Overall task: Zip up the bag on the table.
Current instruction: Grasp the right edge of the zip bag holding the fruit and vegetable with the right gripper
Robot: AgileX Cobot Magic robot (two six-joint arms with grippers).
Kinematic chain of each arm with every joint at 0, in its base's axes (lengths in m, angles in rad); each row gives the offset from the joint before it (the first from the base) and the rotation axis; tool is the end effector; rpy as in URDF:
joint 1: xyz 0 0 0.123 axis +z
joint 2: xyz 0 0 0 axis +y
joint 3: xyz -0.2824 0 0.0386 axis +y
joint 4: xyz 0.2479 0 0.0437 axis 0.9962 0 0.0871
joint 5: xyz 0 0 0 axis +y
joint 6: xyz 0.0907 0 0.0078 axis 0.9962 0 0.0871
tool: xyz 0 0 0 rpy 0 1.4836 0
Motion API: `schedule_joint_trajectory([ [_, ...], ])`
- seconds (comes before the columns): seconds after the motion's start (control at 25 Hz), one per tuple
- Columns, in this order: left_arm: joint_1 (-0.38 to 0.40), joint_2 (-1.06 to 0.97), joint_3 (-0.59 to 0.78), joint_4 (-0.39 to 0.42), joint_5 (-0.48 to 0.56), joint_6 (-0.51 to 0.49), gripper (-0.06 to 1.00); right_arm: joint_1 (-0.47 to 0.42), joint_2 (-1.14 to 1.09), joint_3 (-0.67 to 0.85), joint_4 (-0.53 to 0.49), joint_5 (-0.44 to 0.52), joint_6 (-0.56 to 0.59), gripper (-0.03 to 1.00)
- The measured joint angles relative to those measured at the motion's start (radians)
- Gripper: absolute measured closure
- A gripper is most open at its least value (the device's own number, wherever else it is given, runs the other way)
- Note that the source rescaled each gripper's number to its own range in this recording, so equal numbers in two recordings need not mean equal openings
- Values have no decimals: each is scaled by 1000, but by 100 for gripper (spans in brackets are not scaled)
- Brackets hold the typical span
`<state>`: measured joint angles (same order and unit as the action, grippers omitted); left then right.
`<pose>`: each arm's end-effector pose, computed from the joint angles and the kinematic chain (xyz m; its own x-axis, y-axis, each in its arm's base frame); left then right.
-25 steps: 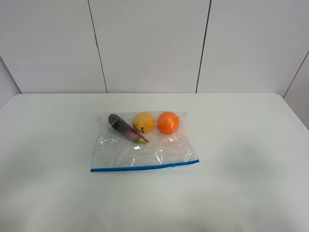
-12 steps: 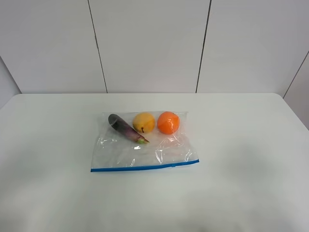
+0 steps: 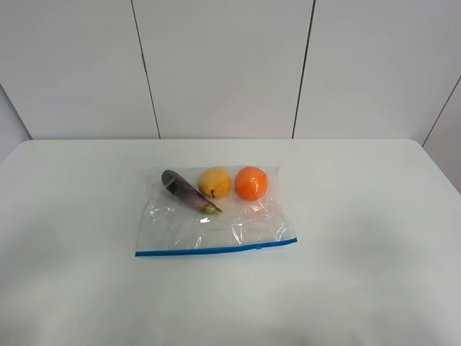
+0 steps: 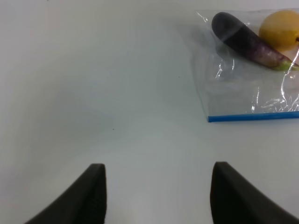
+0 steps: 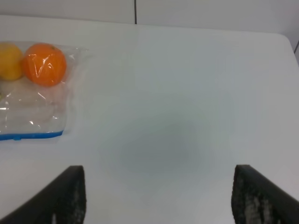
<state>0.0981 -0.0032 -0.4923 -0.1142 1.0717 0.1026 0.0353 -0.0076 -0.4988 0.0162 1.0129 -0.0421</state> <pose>-0.0043 -0.0096 0.2746 -0.4650 0.0020 -0.8853 0.0128 0.9999 -0.0045 -0.0040 0.0011 0.2807 -0.4050 -0.0478 -0.9131 -0.0614 0.9978 -0.0250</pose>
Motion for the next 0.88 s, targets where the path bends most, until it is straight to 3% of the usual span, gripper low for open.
schedule_joint_trajectory([
  [0.88,0,0,0,0,0,0,25,0,0,0,0,0,0,25],
])
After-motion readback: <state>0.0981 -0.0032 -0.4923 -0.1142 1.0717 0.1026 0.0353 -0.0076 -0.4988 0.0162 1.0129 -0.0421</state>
